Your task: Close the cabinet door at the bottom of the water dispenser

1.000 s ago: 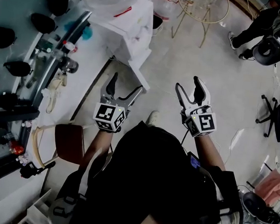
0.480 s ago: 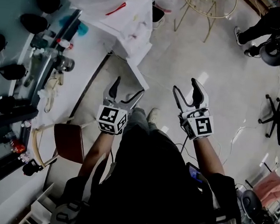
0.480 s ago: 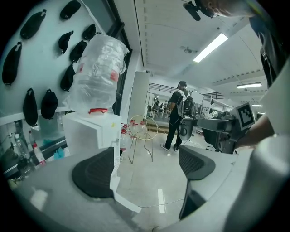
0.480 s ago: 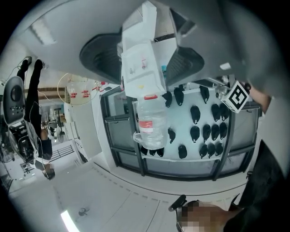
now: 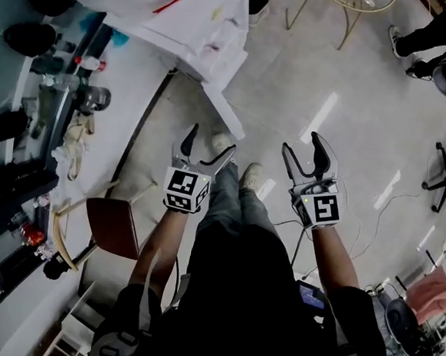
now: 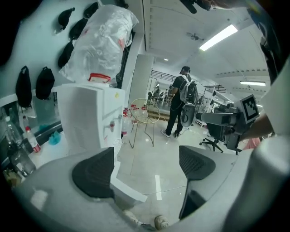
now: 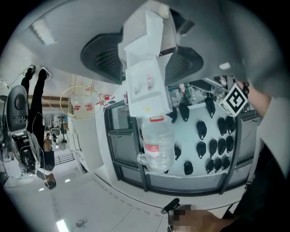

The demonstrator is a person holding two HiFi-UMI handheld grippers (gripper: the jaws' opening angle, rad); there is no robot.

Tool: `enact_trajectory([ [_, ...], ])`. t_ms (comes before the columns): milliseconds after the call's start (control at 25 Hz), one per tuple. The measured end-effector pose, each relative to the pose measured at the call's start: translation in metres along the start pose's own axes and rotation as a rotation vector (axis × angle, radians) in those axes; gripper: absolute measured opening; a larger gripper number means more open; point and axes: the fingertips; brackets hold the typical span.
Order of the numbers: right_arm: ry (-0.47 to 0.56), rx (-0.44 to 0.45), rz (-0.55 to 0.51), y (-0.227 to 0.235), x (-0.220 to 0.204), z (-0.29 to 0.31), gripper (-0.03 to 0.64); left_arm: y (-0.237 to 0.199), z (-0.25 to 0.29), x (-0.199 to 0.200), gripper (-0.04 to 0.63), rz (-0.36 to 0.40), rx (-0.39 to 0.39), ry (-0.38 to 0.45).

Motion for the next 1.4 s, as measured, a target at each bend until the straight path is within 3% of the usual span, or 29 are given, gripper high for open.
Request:
enact_trajectory([
  [360, -0.136, -0.016, -0.012, 0.036, -0.117, 0.051, 0.281, -0.004, 0.062, -0.119, 0.454, -0.073, -0.036, -0.117],
  [680, -0.221, -0.036, 0.033, 0.049, -0.198, 0.073, 0.275, -0.012, 0.093, -0.194, 0.449, -0.093, -0.077, -0.192],
  [1400, -0.268, -0.106, 0.103, 0.084, -0.254, 0.075, 0.252, 0.005, 0.157, -0.297, 0.429, -0.117, -0.192, -0.343],
])
Point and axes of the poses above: the fingertips, and each gripper's own axes: z forward along the fingers, y to its right, x out of its top, and after that the axes turned 15 degrees about z, right-handed
